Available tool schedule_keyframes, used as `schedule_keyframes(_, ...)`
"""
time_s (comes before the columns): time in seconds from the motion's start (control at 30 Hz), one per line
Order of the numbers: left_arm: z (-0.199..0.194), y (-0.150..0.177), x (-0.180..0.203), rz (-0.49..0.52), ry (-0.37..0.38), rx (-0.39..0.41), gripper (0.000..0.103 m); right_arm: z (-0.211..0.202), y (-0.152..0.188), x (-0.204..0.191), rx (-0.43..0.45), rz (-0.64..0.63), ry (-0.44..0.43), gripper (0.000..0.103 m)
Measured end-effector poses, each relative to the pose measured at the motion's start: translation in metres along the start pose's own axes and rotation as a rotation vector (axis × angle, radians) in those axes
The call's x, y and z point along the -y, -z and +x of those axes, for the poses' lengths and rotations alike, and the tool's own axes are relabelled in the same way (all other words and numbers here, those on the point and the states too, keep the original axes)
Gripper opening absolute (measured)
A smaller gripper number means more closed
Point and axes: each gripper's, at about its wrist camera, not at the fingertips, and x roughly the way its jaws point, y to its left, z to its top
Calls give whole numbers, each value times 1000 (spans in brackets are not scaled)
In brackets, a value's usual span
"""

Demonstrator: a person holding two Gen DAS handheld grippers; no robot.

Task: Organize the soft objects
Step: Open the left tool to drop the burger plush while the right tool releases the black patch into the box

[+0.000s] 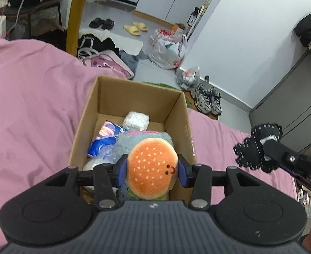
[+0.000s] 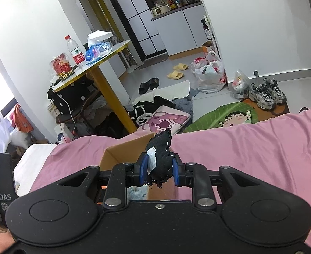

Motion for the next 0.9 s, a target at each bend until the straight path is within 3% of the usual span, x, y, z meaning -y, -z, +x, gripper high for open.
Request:
schedule_keyframes(0.17,13,-2,-2,-16,33,-50,51,13,-2,-4,-10,0,-2,25)
schedule_keyframes(0.27,18,-4,-8,-58,63,-73,68,22,-4,-6,-14,0,-7,25)
schedule_keyframes(0.3,17,-5,-10,-71,70,-64,69,25,-5,-7,-17,0,-10,25)
schedule_keyframes(0.43,13,-10,-15,-94,51,-4,69,39,-7,-13,-28,-2,-18,25)
schedule_keyframes(0.8,19,-22,-32,-157,-19,34,69,78,-11,-28,-67,2,-62,26)
schedule_keyframes(0.9,19,-23,-36,-171,-27,38,69,83,-15,-36,-63,-18,-43,33)
